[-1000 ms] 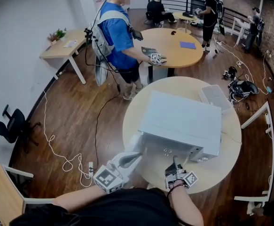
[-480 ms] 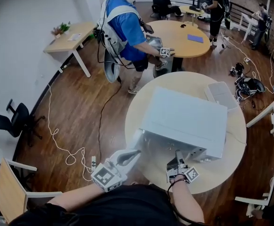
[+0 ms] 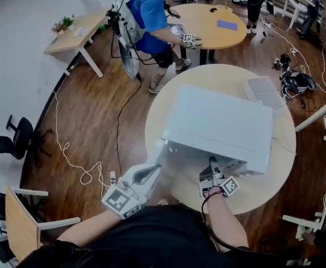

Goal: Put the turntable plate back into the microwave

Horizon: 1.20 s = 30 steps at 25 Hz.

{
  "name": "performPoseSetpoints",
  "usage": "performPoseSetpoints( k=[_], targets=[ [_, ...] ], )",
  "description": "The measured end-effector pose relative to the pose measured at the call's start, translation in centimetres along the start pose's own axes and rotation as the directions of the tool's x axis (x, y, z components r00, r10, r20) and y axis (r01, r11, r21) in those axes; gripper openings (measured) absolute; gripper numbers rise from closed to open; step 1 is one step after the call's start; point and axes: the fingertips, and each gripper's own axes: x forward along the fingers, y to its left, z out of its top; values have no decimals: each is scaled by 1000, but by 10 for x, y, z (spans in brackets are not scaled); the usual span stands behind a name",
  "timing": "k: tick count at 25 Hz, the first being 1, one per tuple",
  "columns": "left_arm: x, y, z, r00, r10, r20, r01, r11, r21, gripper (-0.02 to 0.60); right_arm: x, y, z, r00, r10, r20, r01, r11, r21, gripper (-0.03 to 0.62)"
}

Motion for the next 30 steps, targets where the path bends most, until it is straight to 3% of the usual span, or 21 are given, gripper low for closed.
performPoseSetpoints(
  k=[2, 10, 14, 18, 30],
  targets=[
    [0, 8, 1, 1000, 2, 2, -2, 1000, 30, 2, 13, 4, 4, 1000, 16, 2, -16, 1000, -18, 28],
    [1, 11, -8, 999, 19, -37, -18, 1000, 6, 3, 30, 14, 0, 999, 23, 28, -25, 998, 55, 28],
    [-1, 6, -18, 998, 6, -65, -7, 1000, -13, 3, 26, 6, 12, 998, 12, 67, -15, 999, 49, 28],
    [-2, 7, -17, 998, 11, -60, -10, 1000, 16, 3, 38, 6, 17, 996, 15, 87, -19, 999, 51, 29],
    [-8, 15, -16, 997, 55, -62, -56, 998, -10, 2, 65, 4, 25, 994, 27, 107, -30, 999, 27, 29]
  ],
)
